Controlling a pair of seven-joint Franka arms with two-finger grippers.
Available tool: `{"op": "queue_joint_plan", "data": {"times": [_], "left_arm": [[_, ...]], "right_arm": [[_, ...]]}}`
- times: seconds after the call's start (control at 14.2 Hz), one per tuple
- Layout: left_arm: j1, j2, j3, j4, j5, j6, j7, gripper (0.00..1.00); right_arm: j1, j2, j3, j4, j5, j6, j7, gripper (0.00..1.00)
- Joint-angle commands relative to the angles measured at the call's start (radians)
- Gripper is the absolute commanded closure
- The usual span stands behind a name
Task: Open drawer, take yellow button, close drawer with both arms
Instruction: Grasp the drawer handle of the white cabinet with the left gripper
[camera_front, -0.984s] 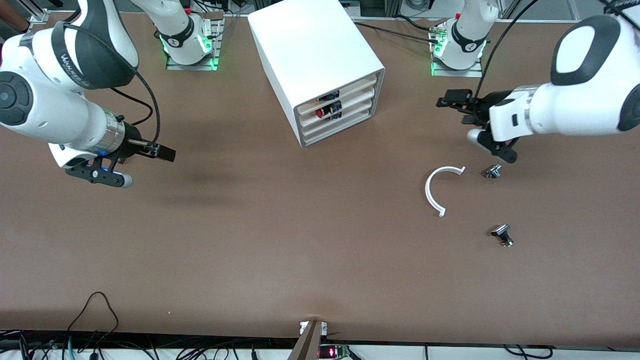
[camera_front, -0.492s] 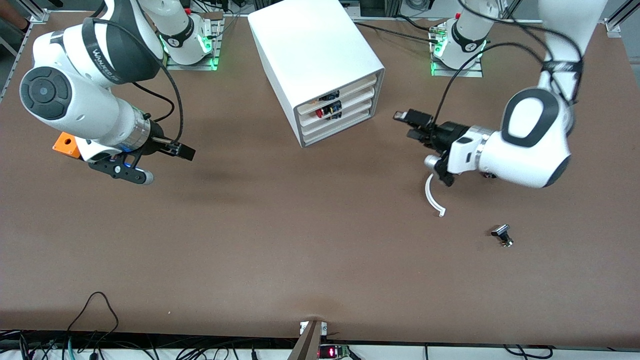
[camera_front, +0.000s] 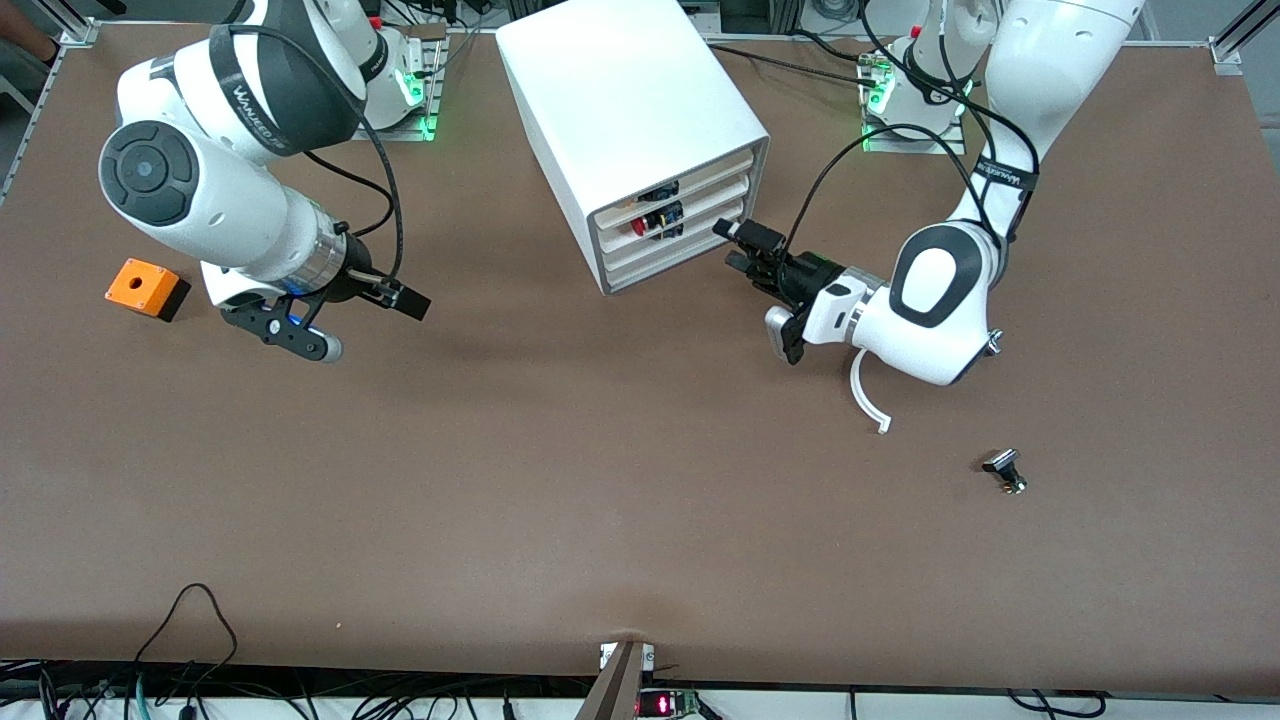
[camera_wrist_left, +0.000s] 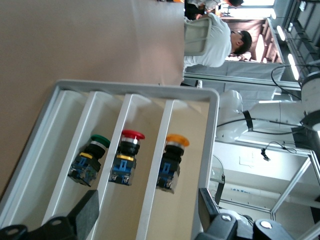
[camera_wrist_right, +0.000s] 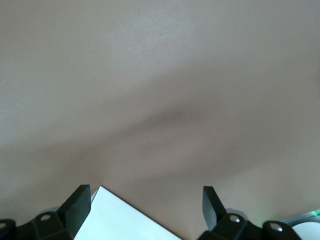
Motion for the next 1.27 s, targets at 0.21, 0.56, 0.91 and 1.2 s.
{"op": "queue_joint_plan", "data": {"times": [0.21,0.56,0.91,1.2], "left_arm": [[0.012,-0.158,0.002,-0.278,-0.069,0.018,0.227,0.21],[0.01,-0.164,0.002,-0.349,-0.142,0.02,0.384,0.23],[0.003,-0.164,-0.027,-0.383,-0.178,0.046,0.396,0.3],[0.001,-0.164,-0.084,-0.392,-0.196,0.089,0.385,0.49]], "right_arm": [[0.084,0.051,-0.004,0.086,0.011,0.006,0.186,0.01],[0.135,0.1,-0.004,0.166,0.01,0.008,0.295,0.01],[0.152,0.151,-0.002,0.257,0.011,-0.004,0.358,0.01],[0.169,0.18,-0.002,0.314,0.011,-0.007,0.424,0.01]]}}
